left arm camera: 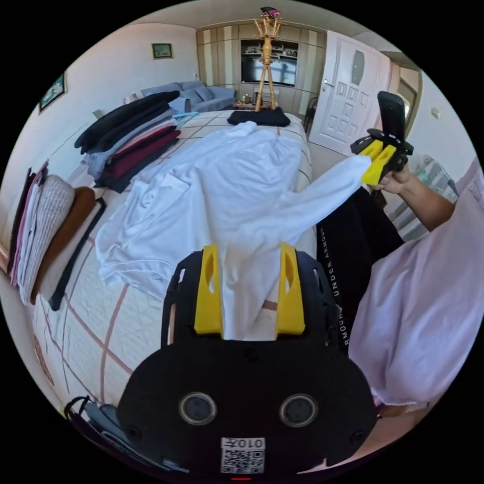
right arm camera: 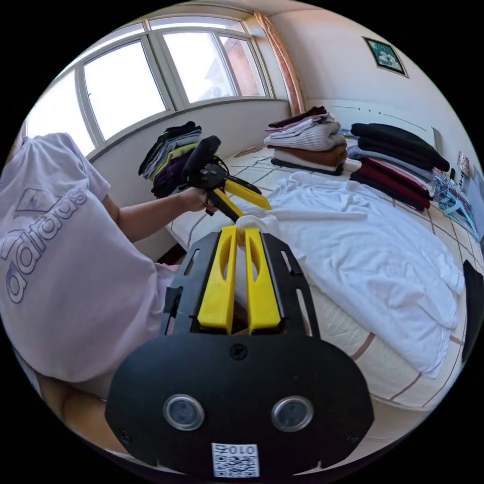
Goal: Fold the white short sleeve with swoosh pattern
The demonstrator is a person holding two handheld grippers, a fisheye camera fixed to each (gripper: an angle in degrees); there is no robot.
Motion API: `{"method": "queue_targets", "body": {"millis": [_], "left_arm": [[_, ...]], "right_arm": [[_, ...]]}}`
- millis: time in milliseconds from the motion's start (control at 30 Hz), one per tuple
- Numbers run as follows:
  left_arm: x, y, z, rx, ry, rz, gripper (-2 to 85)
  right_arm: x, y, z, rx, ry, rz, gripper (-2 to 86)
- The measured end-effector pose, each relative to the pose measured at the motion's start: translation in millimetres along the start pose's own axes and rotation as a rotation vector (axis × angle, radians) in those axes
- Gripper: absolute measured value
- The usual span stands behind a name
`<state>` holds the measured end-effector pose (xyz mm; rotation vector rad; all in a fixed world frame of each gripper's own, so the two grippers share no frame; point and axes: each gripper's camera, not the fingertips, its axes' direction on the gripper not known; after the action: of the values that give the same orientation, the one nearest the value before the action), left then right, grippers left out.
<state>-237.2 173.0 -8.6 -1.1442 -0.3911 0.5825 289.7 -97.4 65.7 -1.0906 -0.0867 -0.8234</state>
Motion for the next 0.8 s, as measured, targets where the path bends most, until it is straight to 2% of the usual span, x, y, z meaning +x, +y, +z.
{"method": "queue_targets", "body": {"millis": [133, 267, 533, 733, 800], "left_arm": [[17.2, 3.2, 4.0, -0.064, 0.027, 0.113, 8.8], [37.7, 17.5, 1.8, -0.121, 0.024, 0.177, 2.8], [77.4, 39.1, -16.3, -0.151, 0.073, 0.238, 0.2], [95.4, 43.0, 7.3, -0.266, 0.057, 0.263, 1.4], [93.4, 42.4, 11.3, -0.277, 0.070, 0.240, 3.6]], "right_arm": [[11.9, 13.2, -31.7, 0.095, -0.101, -0.041, 4.8], [32.9, 23.5, -45.1, 0.079, -0.154, -0.034, 4.9], [45.6, 40.6, -39.2, -0.151, -0.368, -0.154, 4.8], [61.7, 54.7, -6.0, -0.402, -0.333, -0.123, 5.0], [73.0, 57.3, -0.2, -0.401, -0.341, -0.078, 5.3]]}}
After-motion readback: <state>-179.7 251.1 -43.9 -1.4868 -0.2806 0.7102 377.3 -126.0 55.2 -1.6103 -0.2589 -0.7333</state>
